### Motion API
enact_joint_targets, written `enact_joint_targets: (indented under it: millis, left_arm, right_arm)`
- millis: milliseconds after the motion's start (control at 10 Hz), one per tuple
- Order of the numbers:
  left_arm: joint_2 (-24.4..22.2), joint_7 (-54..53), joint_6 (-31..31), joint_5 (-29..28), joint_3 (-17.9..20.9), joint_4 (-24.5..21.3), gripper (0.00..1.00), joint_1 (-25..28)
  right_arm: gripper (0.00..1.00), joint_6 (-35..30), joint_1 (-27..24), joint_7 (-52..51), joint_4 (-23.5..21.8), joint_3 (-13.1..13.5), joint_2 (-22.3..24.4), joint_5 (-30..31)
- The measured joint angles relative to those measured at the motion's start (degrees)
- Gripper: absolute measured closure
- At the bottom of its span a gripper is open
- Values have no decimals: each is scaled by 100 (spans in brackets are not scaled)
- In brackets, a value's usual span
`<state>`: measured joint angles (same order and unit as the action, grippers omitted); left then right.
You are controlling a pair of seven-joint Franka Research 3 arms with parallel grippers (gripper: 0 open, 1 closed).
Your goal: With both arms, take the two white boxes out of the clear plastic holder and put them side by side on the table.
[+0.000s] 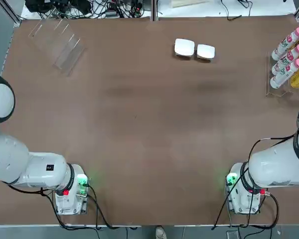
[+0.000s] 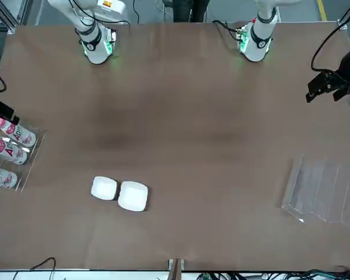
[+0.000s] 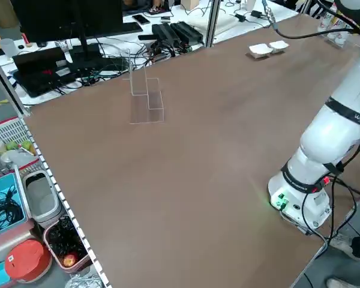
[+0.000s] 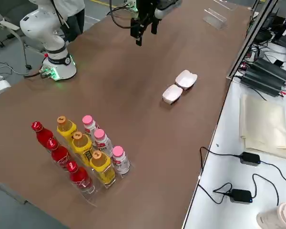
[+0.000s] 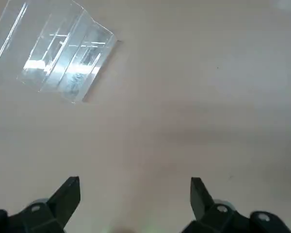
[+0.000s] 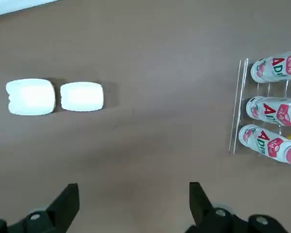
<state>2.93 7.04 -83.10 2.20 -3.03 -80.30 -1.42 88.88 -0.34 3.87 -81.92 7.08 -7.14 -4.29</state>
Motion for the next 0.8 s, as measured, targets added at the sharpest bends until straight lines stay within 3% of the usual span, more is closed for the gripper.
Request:
enact_joint_targets:
  millis: [200,800]
  left_arm:
    - [0,0,0,0,3,0,0,0]
    - [0,0,-1,0,3,0,0,-1]
  right_arm:
    - [0,68,0,0,-206,-18,90,6]
    - [0,60,6,-1,-265,-66,176,9]
